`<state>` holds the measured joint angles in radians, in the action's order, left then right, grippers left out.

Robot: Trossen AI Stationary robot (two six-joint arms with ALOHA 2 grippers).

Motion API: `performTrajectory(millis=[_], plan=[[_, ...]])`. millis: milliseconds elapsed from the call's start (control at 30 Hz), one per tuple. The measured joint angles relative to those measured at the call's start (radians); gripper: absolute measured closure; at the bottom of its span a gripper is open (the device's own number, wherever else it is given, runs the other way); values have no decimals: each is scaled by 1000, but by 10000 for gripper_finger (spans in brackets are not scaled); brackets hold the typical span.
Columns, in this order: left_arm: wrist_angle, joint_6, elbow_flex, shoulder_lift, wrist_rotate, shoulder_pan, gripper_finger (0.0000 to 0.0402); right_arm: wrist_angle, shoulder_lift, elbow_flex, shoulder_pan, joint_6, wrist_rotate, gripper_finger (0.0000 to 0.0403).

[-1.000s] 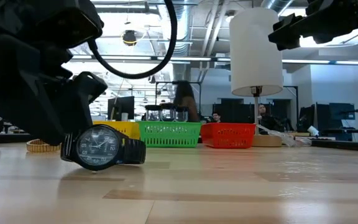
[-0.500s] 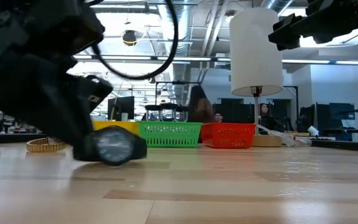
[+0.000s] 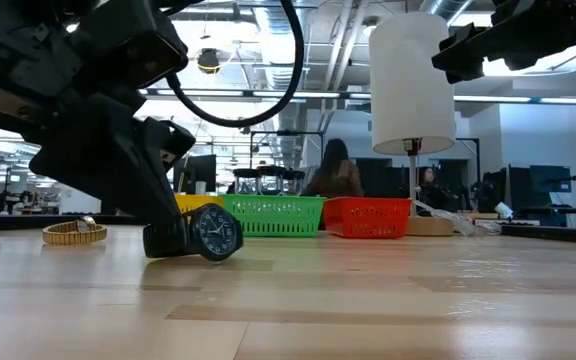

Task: Pick & Place Office items
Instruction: Put the black wrist watch into the red basket

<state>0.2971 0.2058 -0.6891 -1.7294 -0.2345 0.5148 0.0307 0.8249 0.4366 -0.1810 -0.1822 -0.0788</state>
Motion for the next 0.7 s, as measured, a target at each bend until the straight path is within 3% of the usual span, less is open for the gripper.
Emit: performTrajectory(millis=[233, 400, 700], plan=[[78, 0, 0, 0, -3, -1, 398, 12, 0, 0, 0, 3, 0, 201], [212, -25, 0, 0, -2, -27, 397, 14, 0, 0, 0, 103, 0, 201], [547, -482, -1, 0, -4, -101, 396, 41, 0, 0, 1, 94, 27, 201]])
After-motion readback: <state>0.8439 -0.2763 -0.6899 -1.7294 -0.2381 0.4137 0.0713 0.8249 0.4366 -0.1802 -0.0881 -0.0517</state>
